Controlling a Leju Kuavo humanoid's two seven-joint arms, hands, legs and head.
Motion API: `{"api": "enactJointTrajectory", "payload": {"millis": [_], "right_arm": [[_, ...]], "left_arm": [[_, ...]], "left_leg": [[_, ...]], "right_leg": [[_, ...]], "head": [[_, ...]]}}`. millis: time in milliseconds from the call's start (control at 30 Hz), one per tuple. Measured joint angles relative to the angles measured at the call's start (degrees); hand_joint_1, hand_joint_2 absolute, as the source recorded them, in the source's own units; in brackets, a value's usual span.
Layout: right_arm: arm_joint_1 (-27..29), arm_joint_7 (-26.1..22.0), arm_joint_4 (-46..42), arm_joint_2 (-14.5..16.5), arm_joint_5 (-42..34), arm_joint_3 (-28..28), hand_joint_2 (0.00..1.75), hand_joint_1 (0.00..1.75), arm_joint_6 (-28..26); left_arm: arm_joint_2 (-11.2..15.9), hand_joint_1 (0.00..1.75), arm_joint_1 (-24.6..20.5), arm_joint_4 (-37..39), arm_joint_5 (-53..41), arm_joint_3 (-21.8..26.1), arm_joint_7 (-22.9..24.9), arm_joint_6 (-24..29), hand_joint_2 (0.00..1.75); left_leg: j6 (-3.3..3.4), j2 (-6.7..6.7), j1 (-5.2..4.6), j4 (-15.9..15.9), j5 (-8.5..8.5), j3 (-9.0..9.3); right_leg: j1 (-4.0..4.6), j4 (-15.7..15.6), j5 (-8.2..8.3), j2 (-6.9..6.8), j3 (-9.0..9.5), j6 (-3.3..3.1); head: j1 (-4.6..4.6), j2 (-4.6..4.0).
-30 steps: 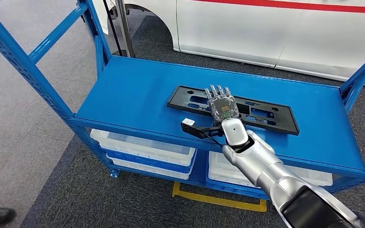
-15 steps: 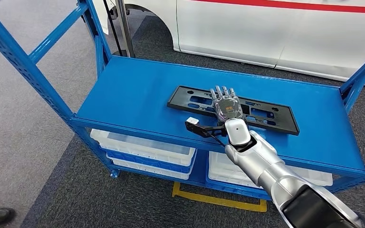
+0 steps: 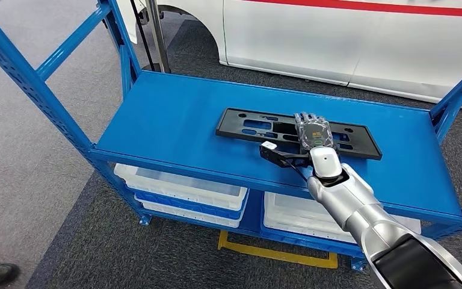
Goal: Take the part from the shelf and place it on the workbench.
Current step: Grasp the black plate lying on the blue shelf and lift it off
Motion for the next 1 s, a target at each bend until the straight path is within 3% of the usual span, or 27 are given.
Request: {"api": "enactJointTrajectory", "payload": {"millis": [533, 767, 900, 1000], "right_arm": [[0.2, -2.1, -0.2, 0.6, 0.7, -1.3, 1.75, 1.61, 1.0], [0.2, -2.4, -0.3, 1.2, 0.8, -1.5, 1.75, 1.67, 1.7], [0.2, -2.5, -0.3, 1.3, 0.8, -1.6, 1.75, 1.69, 1.7], [0.2, -2.8, -0.3, 1.4, 0.7, -1.8, 1.75, 1.69, 1.7]], "left_arm": [[0.0, 0.0, 0.0, 0.0, -1.8, -0.1, 1.3, -0.2, 0.0], [0.0, 0.0, 0.0, 0.0, -1.2, -0.1, 1.1, 0.0, 0.0], [0.0, 0.0, 0.0, 0.0, -0.5, -0.1, 0.4, -0.1, 1.75], [0.0, 0.0, 0.0, 0.0, -0.1, -0.1, -0.1, -0.2, 1.75]], "left_leg": [[0.0, 0.0, 0.01, 0.0, 0.0, -0.01], [0.0, 0.0, 0.0, 0.0, 0.0, -0.01], [0.0, 0.0, 0.0, 0.0, 0.0, 0.0], [0.0, 0.0, 0.0, 0.0, 0.0, 0.0]], "right_leg": [[0.01, 0.0, 0.0, -0.02, 0.01, 0.0], [0.01, 0.0, 0.0, -0.02, 0.01, 0.0], [0.01, 0.0, 0.0, -0.02, 0.01, 0.0], [0.01, 0.0, 0.0, -0.02, 0.01, 0.0]], "head": [[0.0, 0.0], [0.0, 0.0], [0.0, 0.0], [0.0, 0.0]]}}
